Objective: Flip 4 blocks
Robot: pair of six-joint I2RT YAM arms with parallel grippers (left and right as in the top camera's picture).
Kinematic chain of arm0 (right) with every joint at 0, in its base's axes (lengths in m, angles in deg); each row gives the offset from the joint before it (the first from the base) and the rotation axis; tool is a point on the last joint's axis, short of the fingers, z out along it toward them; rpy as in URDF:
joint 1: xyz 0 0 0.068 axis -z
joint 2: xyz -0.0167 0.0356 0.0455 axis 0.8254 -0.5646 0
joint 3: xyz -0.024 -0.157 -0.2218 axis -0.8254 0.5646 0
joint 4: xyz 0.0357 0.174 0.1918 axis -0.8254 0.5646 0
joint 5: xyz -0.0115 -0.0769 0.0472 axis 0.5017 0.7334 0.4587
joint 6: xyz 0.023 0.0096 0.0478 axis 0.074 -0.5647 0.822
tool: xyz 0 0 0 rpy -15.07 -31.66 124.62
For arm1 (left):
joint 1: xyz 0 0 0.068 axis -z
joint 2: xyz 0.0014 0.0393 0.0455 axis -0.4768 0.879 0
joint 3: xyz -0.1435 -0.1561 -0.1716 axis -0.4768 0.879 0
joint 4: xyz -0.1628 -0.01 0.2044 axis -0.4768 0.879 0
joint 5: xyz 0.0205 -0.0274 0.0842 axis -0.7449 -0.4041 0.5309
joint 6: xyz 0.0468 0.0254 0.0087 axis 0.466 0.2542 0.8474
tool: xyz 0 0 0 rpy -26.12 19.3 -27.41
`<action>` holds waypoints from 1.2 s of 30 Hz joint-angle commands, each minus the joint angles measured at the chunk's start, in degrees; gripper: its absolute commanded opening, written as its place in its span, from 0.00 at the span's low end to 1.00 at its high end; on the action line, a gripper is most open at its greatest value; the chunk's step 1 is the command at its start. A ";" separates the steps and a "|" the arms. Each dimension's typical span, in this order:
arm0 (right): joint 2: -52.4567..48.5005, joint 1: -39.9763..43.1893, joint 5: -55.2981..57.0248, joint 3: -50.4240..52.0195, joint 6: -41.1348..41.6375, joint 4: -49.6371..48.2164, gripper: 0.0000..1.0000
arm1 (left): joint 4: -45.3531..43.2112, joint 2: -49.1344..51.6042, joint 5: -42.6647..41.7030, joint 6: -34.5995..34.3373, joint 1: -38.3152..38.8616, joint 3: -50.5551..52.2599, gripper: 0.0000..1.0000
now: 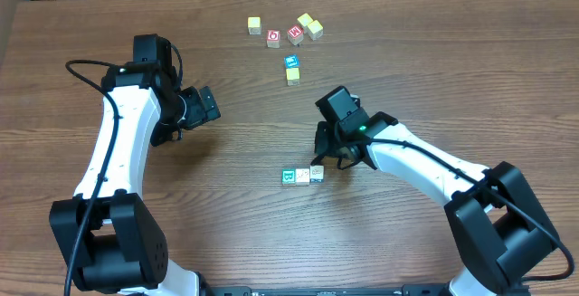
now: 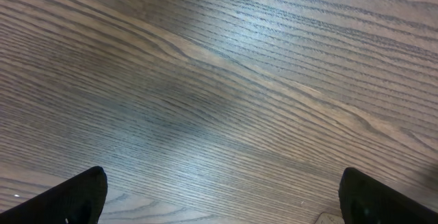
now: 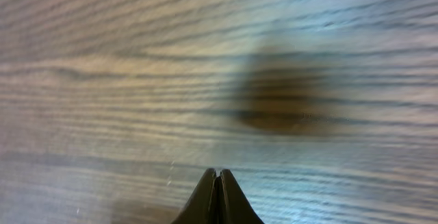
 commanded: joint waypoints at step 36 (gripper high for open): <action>-0.17 -2.16 -5.31 -0.02 -3.23 3.63 0.04 | -0.04 0.42 0.59 1.09 0.11 -0.94 1.00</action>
